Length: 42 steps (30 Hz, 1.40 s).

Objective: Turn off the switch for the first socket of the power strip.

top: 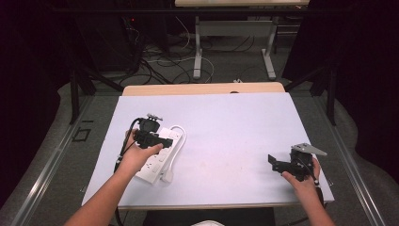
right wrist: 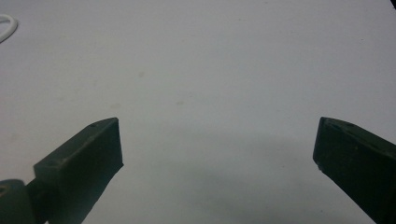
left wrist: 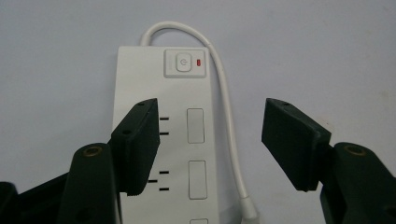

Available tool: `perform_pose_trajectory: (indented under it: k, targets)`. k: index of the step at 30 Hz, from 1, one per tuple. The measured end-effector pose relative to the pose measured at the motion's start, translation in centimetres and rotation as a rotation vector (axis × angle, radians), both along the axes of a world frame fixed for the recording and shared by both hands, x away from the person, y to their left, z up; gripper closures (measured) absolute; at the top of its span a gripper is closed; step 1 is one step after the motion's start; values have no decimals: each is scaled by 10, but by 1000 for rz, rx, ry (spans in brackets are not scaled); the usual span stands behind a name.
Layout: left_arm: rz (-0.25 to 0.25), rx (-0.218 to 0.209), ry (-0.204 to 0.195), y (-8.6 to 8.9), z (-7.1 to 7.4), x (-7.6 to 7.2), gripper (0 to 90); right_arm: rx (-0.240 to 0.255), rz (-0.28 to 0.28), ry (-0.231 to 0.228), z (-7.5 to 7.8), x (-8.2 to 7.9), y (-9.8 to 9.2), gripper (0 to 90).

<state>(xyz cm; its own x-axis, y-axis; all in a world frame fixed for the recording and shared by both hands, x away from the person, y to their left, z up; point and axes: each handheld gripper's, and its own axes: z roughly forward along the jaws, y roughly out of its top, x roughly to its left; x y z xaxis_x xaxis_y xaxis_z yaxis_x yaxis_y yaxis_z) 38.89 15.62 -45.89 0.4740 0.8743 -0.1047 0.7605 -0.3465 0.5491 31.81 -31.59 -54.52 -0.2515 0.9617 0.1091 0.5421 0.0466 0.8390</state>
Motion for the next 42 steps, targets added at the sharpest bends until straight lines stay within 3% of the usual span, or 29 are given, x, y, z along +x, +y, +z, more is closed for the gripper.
perform_pose_trajectory:
  k: [10, 13, 16, 22, 26, 38, 42]
  targets:
    - [32, -17, -12, 20, 4, -3, 348, 8, 1, 9, 0, -1, 1, 7]
    - [33, -45, -52, 25, 3, -5, 337, 9, 1, 9, 0, 0, 1, 7]
    - [51, -53, -60, 30, 3, -7, 334, 9, 1, 11, 0, 0, 1, 6]
    - [48, -46, -90, 42, 3, -10, 331, 8, 1, 9, 0, -1, 1, 7]
    - [49, -51, -133, 52, 2, -11, 303, 8, 3, 10, 0, 0, 1, 7]
    - [127, -85, -183, 79, 3, -18, 244, 7, 5, 11, -1, 0, 1, 7]
    - [167, -111, -185, 86, -2, -20, 164, 6, -2, 6, -1, 0, 0, 7]
